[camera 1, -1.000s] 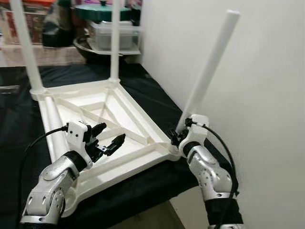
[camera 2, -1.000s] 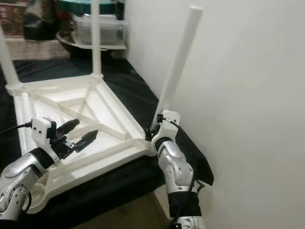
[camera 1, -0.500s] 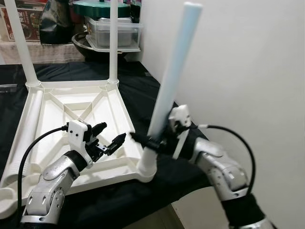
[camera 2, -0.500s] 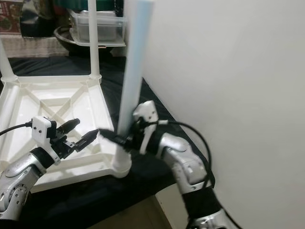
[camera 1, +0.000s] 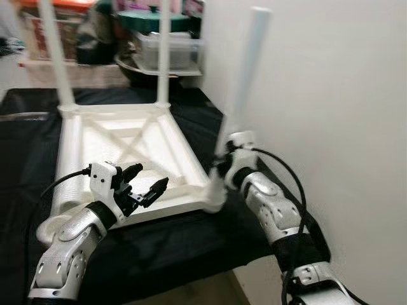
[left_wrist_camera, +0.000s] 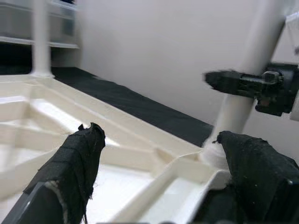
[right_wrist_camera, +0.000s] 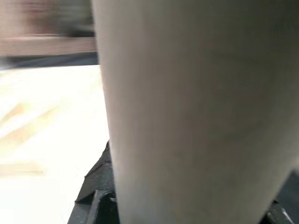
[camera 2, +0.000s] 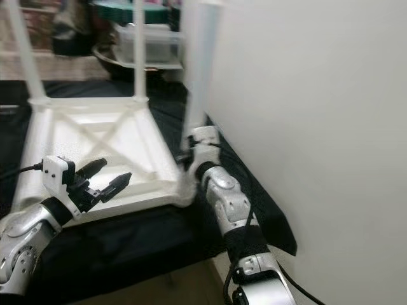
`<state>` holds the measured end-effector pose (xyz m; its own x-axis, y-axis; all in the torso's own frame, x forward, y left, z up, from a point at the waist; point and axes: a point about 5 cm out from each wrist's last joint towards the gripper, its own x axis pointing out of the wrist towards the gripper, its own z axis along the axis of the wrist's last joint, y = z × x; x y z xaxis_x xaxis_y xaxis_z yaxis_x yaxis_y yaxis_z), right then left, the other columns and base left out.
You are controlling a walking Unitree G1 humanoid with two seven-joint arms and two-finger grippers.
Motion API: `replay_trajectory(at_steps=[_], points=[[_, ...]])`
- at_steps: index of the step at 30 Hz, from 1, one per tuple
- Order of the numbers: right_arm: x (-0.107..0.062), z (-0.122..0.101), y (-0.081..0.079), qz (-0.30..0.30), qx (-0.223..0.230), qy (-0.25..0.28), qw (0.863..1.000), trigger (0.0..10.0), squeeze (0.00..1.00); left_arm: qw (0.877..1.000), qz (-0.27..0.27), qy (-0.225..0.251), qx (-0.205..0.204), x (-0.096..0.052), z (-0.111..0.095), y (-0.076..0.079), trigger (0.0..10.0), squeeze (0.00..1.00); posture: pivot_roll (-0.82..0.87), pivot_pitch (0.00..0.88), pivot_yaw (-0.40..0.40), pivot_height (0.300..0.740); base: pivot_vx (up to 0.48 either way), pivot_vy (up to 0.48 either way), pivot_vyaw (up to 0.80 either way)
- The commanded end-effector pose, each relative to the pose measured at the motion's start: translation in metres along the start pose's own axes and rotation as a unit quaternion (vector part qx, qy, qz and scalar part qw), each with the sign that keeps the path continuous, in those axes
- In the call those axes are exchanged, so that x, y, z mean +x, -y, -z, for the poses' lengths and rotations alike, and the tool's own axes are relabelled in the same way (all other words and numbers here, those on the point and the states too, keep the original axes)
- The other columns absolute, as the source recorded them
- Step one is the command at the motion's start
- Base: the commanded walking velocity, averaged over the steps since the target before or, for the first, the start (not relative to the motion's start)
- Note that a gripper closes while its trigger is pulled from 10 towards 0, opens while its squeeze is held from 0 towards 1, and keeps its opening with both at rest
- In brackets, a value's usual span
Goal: Building children table
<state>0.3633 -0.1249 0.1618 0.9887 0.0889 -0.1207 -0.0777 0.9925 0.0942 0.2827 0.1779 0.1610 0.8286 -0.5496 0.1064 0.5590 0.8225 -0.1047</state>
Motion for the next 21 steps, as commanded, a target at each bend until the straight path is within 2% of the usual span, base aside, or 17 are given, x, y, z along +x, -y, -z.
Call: replay_trajectory(at_steps=[1, 4, 5, 6, 7, 10, 11, 12, 13, 14, 15, 16, 17, 18, 19, 20, 21], points=[[-0.014, 0.043, 0.042, 0.158, -0.018, -0.103, 0.982, 0.0, 0.0, 1.0, 0.006, -0.002, -0.001, 0.002, 0.0, 0.003, 10.0, 0.0, 0.15, 0.0, -0.178, 0.74, 0.0, 0.0, 0.0], [-0.02, 0.045, 0.041, 0.179, -0.008, -0.102, 0.979, 0.0, 0.0, 1.0, 0.005, -0.003, 0.0, 0.001, 0.001, 0.003, 10.0, 0.0, 0.15, 0.0, -0.176, 0.74, 0.0, 0.0, 0.0], [-0.023, 0.042, 0.026, 0.138, 0.001, -0.095, 0.986, 10.0, 0.0, 1.0, 0.005, -0.004, 0.0, 0.001, 0.001, 0.002, 10.0, 0.0, 0.14, 0.0, -0.171, 0.74, 0.0, 0.0, 0.0], [-0.023, 0.042, 0.026, 0.138, 0.001, -0.095, 0.986, 10.0, 0.0, 1.0, 0.005, -0.004, 0.0, 0.001, 0.001, 0.002, 10.0, 0.0, 0.14, 0.0, -0.171, 0.74, 0.0, 0.0, 0.0], [-0.024, 0.036, 0.01, 0.077, 0.017, -0.073, 0.994, 10.0, 0.01, 1.0, 0.006, -0.005, 0.0, 0.001, 0.001, 0.002, 10.0, 0.0, 0.14, 0.0, -0.166, 0.74, 0.0, 0.0, 0.0], [-0.024, 0.036, 0.01, 0.077, 0.017, -0.073, 0.994, 10.0, 0.01, 1.0, 0.006, -0.005, 0.0, 0.001, 0.001, 0.002, 10.0, 0.0, 0.14, 0.0, -0.166, 0.74, 0.0, 0.0, 0.0], [-0.024, 0.028, 0.0, 0.027, 0.034, -0.047, 0.998, 10.0, 1.0, 1.0, 0.007, -0.006, 0.0, 0.001, 0.001, 0.002, 10.0, 0.0, 0.14, 0.0, -0.164, 0.74, 0.0, 0.0, 0.0], [-0.02, 0.014, -0.01, -0.052, 0.06, -0.011, 0.997, 10.0, 1.0, 1.0, 0.008, -0.006, 0.0, 0.002, 0.001, 0.002, 10.0, 0.0, 0.14, 0.0, -0.166, 0.74, 0.0, 0.0, 0.0], [-0.02, 0.014, -0.01, -0.052, 0.06, -0.011, 0.997, 10.0, 1.0, 1.0, 0.008, -0.006, 0.0, 0.002, 0.001, 0.002, 10.0, 0.0, 0.14, 0.0, -0.166, 0.74, 0.0, 0.0, 0.0], [-0.019, -0.001, -0.016, -0.135, 0.071, 0.031, 0.988, 10.0, 0.0, 1.0, 0.009, -0.006, 0.0, 0.002, 0.001, 0.002, 10.0, 0.0, 0.13, 0.0, -0.165, 0.74, 0.0, 0.0, 0.0], [-0.023, -0.013, -0.021, -0.222, 0.061, 0.064, 0.971, 10.0, 0.0, 1.0, 0.008, -0.005, -0.001, 0.003, 0.001, 0.002, 10.0, 0.0, 0.13, 0.0, -0.165, 0.74, 0.0, 0.0, 0.0], [-0.023, -0.013, -0.021, -0.222, 0.061, 0.064, 0.971, 10.0, 0.0, 1.0, 0.008, -0.005, -0.001, 0.003, 0.001, 0.002, 10.0, 0.0, 0.13, 0.0, -0.165, 0.74, 0.0, 0.0, 0.0], [-0.026, -0.019, -0.024, -0.276, 0.05, 0.08, 0.957, 10.0, 0.0, 1.0, 0.008, -0.004, -0.001, 0.003, 0.001, 0.002, 10.0, 0.0, 0.13, 0.0, -0.17, 0.74, 0.0, 0.0, 0.0], [-0.026, -0.019, -0.024, -0.276, 0.05, 0.08, 0.957, 10.0, 0.0, 1.0, 0.008, -0.004, -0.001, 0.003, 0.001, 0.002, 10.0, 0.0, 0.13, 0.0, -0.17, 0.74, 0.0, 0.0, 0.0], [-0.033, -0.021, -0.028, -0.337, 0.041, 0.085, 0.937, 10.0, 0.0, 1.0, 0.007, -0.002, -0.002, 0.003, 0.001, 0.002, 10.0, 0.0, 0.13, 0.0, -0.17, 0.74, 0.0, 0.0, 0.0], [-0.033, -0.021, -0.028, -0.337, 0.041, 0.085, 0.937, 10.0, 0.0, 1.0, 0.007, -0.002, -0.002, 0.003, 0.001, 0.002, 10.0, 0.0, 0.13, 0.0, -0.17, 0.74, 0.0, 0.0, 0.0], [-0.043, -0.019, -0.035, -0.395, 0.034, 0.077, 0.915, 10.0, 0.0, 1.0, 0.007, -0.001, -0.003, 0.003, 0.001, 0.002, 10.0, 0.0, 0.14, 0.0, -0.177, 0.74, 0.0, 0.0, 0.0]])
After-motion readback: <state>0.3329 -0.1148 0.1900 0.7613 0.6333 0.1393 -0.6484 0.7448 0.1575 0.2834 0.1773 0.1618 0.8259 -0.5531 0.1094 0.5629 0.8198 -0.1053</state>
